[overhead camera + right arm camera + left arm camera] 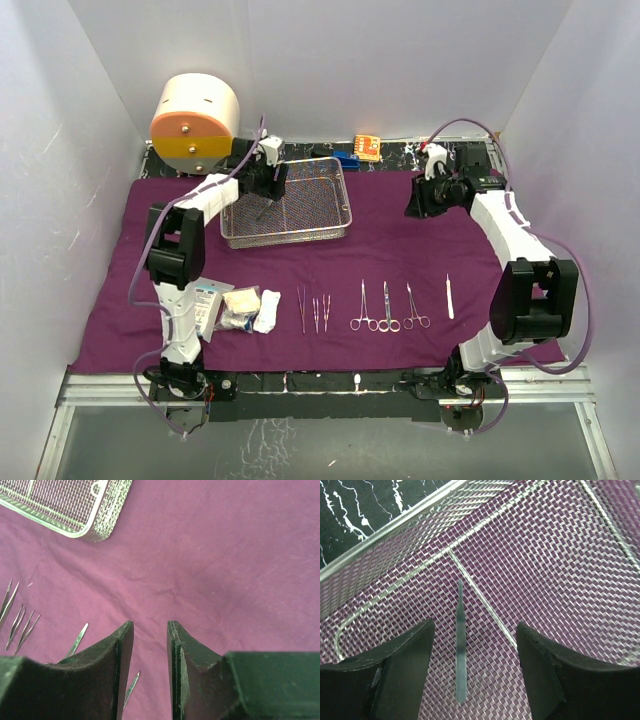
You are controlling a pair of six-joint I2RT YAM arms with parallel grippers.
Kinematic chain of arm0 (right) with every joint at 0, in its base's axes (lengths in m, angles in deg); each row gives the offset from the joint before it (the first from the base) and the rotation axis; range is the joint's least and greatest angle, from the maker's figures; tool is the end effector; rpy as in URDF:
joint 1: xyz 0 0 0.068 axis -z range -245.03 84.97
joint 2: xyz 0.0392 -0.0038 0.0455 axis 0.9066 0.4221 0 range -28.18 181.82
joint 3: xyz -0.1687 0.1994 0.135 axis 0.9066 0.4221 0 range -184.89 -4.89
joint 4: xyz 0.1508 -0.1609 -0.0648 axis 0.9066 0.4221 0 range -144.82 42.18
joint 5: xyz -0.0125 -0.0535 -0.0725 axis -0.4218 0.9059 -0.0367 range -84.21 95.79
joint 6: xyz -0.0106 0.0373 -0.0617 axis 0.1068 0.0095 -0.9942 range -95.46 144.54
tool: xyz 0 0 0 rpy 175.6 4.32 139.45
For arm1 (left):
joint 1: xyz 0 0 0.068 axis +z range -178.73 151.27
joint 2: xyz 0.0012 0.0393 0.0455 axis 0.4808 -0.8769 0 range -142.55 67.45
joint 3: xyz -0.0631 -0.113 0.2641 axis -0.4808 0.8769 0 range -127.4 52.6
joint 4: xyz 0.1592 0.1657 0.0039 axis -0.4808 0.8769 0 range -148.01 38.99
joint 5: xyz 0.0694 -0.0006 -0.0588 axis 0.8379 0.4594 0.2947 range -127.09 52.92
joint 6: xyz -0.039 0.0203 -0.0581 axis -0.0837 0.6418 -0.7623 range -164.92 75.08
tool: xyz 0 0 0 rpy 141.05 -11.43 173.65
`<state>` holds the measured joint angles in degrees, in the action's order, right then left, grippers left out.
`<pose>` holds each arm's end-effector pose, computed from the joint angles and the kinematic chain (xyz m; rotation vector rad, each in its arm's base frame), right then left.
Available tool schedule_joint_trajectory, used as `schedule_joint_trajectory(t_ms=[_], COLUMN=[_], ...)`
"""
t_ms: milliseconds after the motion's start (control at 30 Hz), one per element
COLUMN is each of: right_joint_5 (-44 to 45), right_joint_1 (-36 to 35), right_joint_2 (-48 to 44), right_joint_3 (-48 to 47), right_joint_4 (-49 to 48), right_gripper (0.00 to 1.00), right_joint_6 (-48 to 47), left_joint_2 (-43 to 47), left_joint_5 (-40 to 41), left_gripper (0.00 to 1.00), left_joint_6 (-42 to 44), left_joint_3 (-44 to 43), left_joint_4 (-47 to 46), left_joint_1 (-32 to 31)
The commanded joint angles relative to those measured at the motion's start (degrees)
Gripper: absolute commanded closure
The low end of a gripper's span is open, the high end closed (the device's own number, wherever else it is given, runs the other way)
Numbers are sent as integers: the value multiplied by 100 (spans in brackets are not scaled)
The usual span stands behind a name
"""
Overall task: Open and lay out the surgical kit
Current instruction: Pick up the medical item from the container.
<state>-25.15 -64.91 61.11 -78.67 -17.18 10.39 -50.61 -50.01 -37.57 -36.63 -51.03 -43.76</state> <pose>0.3114 0.0305 0.3000 -0.5100 2.3425 0.5568 0.4564 -0.1365 0.2388 0.5500 2.1259 -0.3227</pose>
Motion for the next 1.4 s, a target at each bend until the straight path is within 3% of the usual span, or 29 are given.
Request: schedule_joint_trajectory(t_ms=[0,467,867,1167,1367], right_joint_5=[-341,-501,-517,7,525], right_joint_1=[15,15,15,-170,-692], right_joint_2=[-347,-436,-547,-554,-542], right_joint_3=[201,752,879,593,339], right_joint_4=[-593,-672,-683,-880,-1523], right_gripper=[69,69,69,68,63], right_joint_6=[-119,-166,-157,-145,99], left_joint_2=[-387,-1435,-1482,-1237,-844], left_joint_5=[-192,-207,-252,-135,68], left_gripper=[39,63,83,100,100], left_joint_6=[366,596,707,545,244], left_joint_3=[-652,-1320,-1176,-980,-1022], left_joint_4=[-247,-202,-141,-356,-579], left_joint_1=[79,81,83,79,84])
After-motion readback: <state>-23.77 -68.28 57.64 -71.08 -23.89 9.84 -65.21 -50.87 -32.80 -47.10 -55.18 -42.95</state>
